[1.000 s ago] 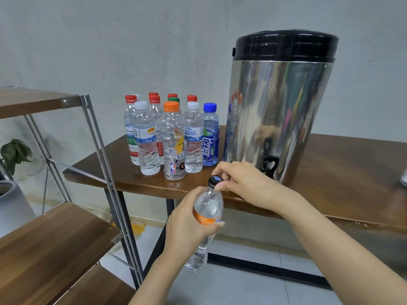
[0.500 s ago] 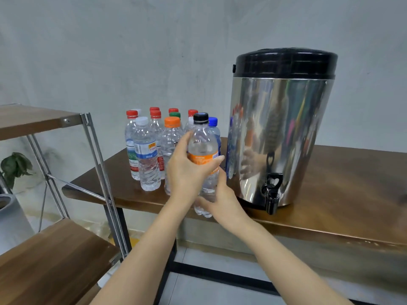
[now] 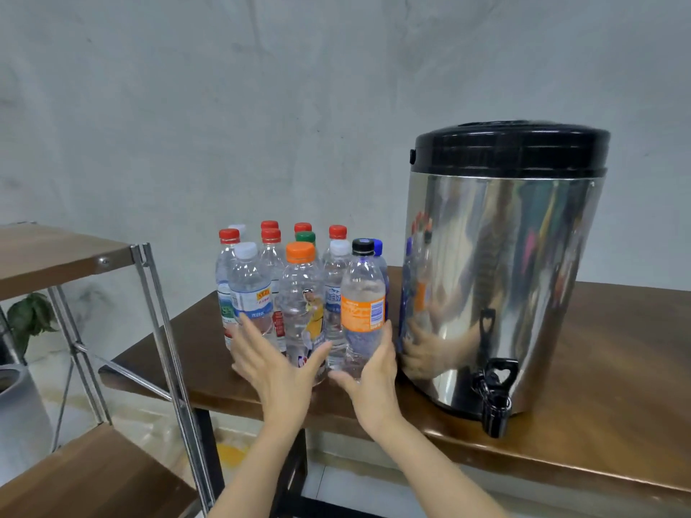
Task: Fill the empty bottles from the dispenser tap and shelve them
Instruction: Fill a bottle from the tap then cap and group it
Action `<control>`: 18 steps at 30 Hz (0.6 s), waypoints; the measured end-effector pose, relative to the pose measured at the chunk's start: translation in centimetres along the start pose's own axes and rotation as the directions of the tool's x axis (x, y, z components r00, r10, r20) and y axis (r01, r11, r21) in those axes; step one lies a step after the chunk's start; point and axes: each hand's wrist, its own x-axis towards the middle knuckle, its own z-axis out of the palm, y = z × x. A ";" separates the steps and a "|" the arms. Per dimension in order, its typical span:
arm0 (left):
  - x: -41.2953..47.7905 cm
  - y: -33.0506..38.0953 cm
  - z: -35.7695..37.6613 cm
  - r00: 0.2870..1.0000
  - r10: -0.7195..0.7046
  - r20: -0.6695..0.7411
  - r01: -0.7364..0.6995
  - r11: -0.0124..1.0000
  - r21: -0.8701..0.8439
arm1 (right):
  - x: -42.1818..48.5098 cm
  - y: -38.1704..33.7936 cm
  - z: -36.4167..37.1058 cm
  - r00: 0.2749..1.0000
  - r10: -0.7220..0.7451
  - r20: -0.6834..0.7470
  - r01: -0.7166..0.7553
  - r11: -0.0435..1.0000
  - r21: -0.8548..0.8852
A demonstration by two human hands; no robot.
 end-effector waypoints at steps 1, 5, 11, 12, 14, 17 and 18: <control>0.7 -0.6 0.0 0.997 -0.068 0.023 0.068 0.998 0.020 | 0.2 0.0 0.2 1.000 0.015 0.011 -0.015 1.000 -0.004; 2.5 -2.1 0.6 0.984 -0.148 0.104 0.142 0.988 0.061 | 1.4 0.3 0.8 1.000 0.026 0.016 -0.026 0.999 0.039; 3.0 -2.5 1.4 0.990 -0.107 0.088 0.100 0.991 0.086 | 2.7 1.3 1.5 0.999 0.037 -0.021 -0.035 0.995 0.094; 3.1 -2.6 1.5 0.990 -0.110 0.087 0.102 0.990 0.094 | 2.8 1.4 1.7 0.999 0.042 -0.021 -0.040 0.995 0.095; 3.4 -2.8 1.7 0.989 -0.117 0.089 0.107 0.989 0.106 | 3.1 1.4 2.0 0.999 0.050 -0.022 -0.048 0.996 0.081; 3.9 -2.9 2.1 0.990 -0.116 0.087 0.105 0.987 0.118 | 3.4 1.4 2.5 0.997 0.059 -0.042 -0.057 0.998 0.042; 3.9 -2.9 2.2 0.990 -0.114 0.087 0.103 0.987 0.121 | 3.5 1.4 2.6 0.997 0.060 -0.050 -0.059 0.998 0.028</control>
